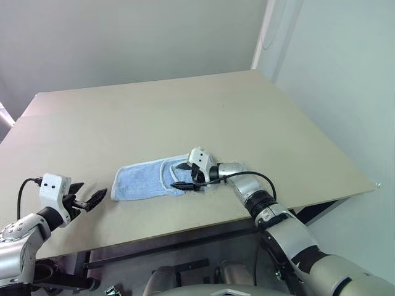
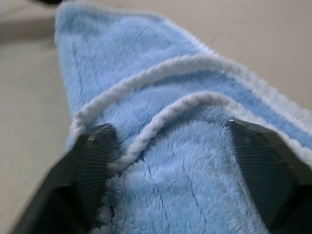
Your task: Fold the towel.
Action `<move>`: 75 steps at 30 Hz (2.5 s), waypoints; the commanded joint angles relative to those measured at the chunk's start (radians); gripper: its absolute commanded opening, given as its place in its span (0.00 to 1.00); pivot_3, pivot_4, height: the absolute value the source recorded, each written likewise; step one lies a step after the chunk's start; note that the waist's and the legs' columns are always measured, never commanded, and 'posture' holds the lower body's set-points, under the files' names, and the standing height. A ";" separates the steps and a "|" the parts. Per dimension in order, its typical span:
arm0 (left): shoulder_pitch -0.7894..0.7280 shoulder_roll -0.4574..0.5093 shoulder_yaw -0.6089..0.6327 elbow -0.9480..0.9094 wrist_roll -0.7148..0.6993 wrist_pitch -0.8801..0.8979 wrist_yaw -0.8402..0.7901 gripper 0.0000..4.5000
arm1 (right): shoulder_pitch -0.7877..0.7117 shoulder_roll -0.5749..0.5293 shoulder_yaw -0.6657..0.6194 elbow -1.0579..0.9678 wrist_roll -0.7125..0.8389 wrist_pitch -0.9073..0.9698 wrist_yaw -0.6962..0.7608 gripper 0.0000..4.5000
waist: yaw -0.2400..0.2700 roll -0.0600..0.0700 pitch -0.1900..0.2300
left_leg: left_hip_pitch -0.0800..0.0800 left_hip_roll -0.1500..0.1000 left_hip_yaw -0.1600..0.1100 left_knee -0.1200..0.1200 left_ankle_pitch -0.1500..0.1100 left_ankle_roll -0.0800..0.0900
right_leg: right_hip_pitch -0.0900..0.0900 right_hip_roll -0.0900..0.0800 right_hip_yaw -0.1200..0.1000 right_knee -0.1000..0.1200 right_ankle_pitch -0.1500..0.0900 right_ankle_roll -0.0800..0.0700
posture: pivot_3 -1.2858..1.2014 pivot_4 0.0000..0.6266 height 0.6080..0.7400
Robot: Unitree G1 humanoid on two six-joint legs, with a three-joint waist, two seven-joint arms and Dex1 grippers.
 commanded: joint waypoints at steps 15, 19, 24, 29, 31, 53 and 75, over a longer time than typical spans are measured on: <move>-0.064 0.000 0.002 -0.058 -0.188 0.316 -0.013 1.00 | 0.007 -0.057 -0.152 -0.489 0.326 0.504 0.084 0.99 | 0.002 0.000 0.000 | -0.005 -0.001 0.000 -0.001 0.000 0.000 | -0.005 -0.001 0.000 0.000 0.000 0.000 | 0.52 0.00 1.00; -0.097 -0.031 -0.024 -0.060 -0.212 0.390 0.008 1.00 | 0.015 -0.053 -0.159 -0.488 0.328 0.504 0.042 0.99 | 0.004 0.000 0.000 | -0.005 -0.001 0.000 -0.001 0.000 0.000 | -0.005 -0.002 0.000 0.000 0.000 0.000 | 0.52 0.00 1.00; -0.120 -0.075 -0.023 -0.051 -0.244 0.453 0.030 1.00 | 0.023 -0.044 -0.155 -0.490 0.325 0.493 0.001 0.99 | 0.009 0.001 0.000 | -0.005 -0.002 0.000 0.000 0.000 0.000 | -0.003 -0.002 0.000 0.000 0.000 0.000 | 0.52 0.00 1.00; -0.083 -0.082 0.022 -0.097 -0.285 0.478 0.026 1.00 | 0.037 -0.049 -0.149 -0.517 0.332 0.490 -0.001 0.99 | 0.007 0.001 0.000 | -0.005 -0.002 0.000 0.001 0.000 0.000 | -0.003 -0.003 0.000 -0.001 0.000 0.000 | 0.52 0.00 1.00; -0.073 -0.082 0.038 -0.109 -0.302 0.489 0.027 1.00 | 0.036 -0.049 -0.150 -0.516 0.331 0.486 -0.002 0.99 | 0.004 0.001 0.000 | -0.005 -0.002 0.000 0.000 0.000 0.000 | -0.003 -0.003 0.000 -0.002 0.000 0.000 | 0.52 0.00 1.00; -0.079 -0.093 0.045 -0.092 -0.330 0.493 0.064 0.21 | -0.017 -0.039 -0.153 -0.375 0.272 0.404 -0.094 1.00 | 0.002 0.001 0.000 | -0.005 -0.002 0.000 0.000 0.000 0.000 | -0.003 -0.002 0.000 -0.001 0.000 0.000 | 0.52 0.00 1.00; -0.180 0.229 0.195 0.002 -0.355 0.509 -0.060 0.01 | 0.019 -0.109 -0.155 -0.455 0.311 0.444 -0.001 1.00 | 0.002 0.001 0.000 | -0.007 -0.001 0.000 -0.002 0.000 0.000 | -0.006 -0.002 0.000 -0.002 0.000 0.000 | 0.52 0.00 1.00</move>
